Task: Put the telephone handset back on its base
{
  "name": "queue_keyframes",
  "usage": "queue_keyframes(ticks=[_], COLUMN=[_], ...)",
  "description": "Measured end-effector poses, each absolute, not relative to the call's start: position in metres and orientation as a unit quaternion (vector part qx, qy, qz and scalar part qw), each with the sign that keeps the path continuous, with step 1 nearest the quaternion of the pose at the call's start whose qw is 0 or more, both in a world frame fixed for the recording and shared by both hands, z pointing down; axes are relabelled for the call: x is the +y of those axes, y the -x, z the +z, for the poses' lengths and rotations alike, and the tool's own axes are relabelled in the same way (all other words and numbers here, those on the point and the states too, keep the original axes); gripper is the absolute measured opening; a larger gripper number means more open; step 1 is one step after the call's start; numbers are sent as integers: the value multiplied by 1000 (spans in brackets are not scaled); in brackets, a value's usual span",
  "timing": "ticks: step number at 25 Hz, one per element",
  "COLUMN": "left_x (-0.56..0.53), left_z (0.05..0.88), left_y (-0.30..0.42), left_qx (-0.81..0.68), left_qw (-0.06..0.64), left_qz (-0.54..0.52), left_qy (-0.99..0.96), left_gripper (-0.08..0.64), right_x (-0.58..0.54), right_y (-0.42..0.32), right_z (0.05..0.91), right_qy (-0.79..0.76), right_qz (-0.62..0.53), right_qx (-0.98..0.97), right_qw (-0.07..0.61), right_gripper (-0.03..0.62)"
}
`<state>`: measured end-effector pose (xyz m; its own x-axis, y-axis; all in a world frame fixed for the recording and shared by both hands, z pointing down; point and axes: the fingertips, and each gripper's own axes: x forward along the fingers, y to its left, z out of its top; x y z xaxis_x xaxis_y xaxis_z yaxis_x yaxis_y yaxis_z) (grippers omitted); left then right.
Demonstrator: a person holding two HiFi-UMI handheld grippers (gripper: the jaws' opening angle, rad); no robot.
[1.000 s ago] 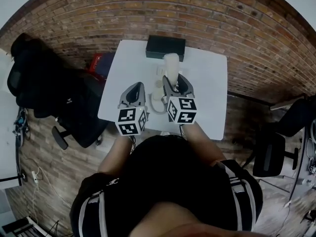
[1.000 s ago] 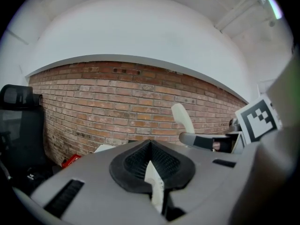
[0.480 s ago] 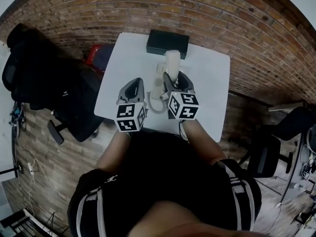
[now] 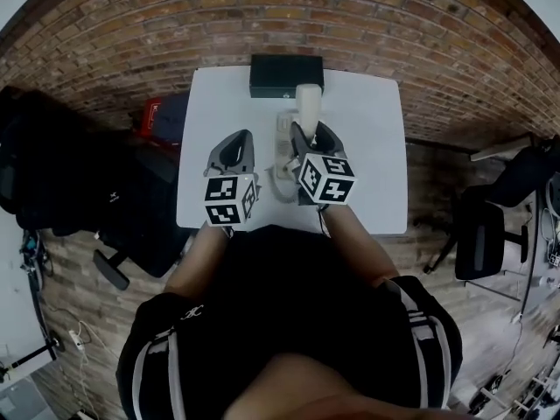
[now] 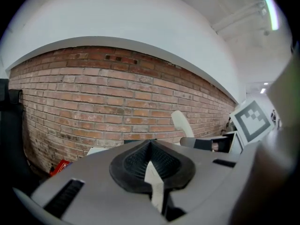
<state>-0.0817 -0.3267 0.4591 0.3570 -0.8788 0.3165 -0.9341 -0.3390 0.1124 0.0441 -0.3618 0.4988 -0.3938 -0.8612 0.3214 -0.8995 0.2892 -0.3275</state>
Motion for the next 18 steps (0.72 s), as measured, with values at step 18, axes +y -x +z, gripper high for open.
queue_keyframes(ticks=[18], left_x=[-335], left_z=[476], left_y=[133], left_qx=[-528], left_qw=[173], left_qz=[82], left_qy=[-827], left_gripper=[2], right_x=[-355], right_y=[-20], right_z=[582], right_qy=[-605], right_qz=[321], right_qx=[-714], right_qw=[146], right_gripper=[199])
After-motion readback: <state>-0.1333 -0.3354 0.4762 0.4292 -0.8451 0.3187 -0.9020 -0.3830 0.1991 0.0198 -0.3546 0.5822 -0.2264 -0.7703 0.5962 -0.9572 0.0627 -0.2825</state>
